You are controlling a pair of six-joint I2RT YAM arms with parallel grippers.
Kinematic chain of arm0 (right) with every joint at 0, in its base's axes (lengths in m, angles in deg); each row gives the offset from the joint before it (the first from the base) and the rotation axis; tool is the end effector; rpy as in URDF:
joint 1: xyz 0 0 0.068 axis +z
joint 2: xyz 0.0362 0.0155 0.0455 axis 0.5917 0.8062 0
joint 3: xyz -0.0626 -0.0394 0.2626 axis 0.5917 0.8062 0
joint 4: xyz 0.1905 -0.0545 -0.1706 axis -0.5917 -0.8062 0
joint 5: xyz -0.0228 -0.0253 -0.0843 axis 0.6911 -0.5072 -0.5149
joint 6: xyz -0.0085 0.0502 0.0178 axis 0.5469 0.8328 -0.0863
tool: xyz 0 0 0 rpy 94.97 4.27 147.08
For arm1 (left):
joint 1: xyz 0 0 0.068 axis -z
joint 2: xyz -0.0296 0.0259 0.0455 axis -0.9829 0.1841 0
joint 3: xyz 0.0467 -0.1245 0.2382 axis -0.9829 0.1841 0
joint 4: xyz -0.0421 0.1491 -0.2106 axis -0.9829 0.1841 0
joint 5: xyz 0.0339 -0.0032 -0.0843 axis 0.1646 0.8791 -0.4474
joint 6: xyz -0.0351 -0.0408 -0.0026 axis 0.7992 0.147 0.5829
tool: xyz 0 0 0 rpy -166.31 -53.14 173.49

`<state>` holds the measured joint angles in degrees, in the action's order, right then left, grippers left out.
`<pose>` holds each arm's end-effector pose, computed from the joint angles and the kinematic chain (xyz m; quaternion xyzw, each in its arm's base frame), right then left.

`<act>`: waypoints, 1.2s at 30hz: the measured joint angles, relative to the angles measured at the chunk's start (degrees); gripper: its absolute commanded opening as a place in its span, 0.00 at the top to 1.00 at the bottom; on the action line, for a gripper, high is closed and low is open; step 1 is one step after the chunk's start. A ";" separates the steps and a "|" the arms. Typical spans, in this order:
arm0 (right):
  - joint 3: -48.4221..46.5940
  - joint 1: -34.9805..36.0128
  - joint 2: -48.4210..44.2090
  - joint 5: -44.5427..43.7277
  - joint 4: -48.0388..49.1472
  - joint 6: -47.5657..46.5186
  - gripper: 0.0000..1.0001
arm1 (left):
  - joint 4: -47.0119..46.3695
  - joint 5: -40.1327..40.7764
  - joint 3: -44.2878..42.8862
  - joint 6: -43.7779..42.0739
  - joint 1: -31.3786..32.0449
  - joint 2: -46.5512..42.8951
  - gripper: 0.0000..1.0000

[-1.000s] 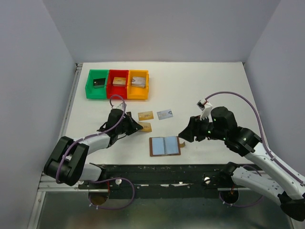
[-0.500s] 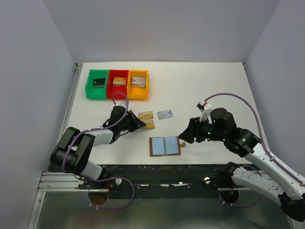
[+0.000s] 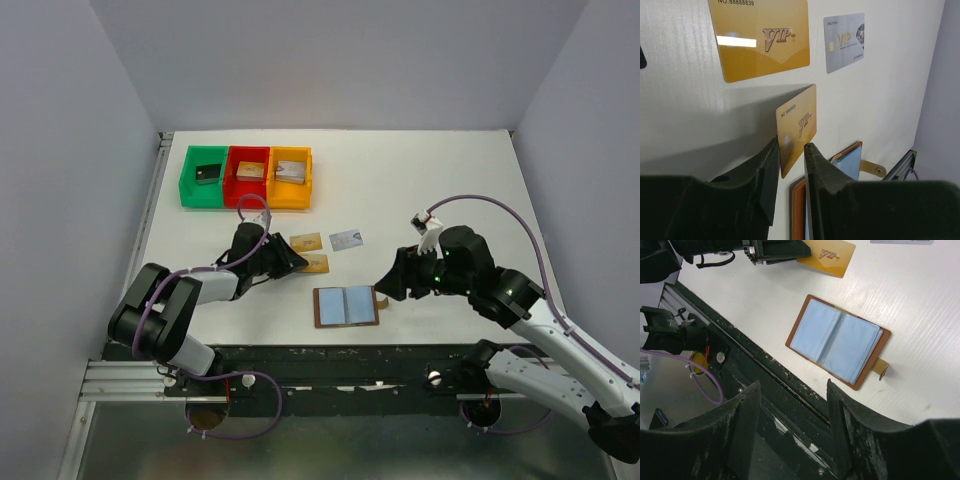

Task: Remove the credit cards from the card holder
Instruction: Place the credit card at the center of the board, then remove the credit card from the card holder.

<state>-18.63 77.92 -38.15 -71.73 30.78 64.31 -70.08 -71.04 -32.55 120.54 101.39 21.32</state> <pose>0.1232 0.1199 0.3053 -0.1484 0.8643 0.3502 0.3292 0.2410 -0.1116 0.1354 -0.1563 0.8624 -0.4095 0.2532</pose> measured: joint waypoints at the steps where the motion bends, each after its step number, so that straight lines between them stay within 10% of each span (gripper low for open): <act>1: 0.00 0.00 0.04 0.00 0.00 0.00 0.37 | 0.15 0.00 0.00 -0.15 -0.13 -0.02 0.61; 17: 0.24 0.00 0.68 -0.09 0.00 -0.04 0.37 | 8.72 1.31 -1.11 -4.83 -1.90 -2.91 0.44; 29: 3.74 -0.13 6.23 -9.46 -0.26 2.58 0.38 | 23.82 10.69 -3.61 -9.40 -2.29 -21.66 0.44; 36: 5.57 -0.20 17.64 -10.10 -0.37 4.28 0.42 | 23.74 13.20 -3.85 -9.90 14.43 -24.92 0.48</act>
<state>-13.06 77.73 -20.51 -81.83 30.40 68.60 -46.34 -57.84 -36.40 110.64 115.82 -3.60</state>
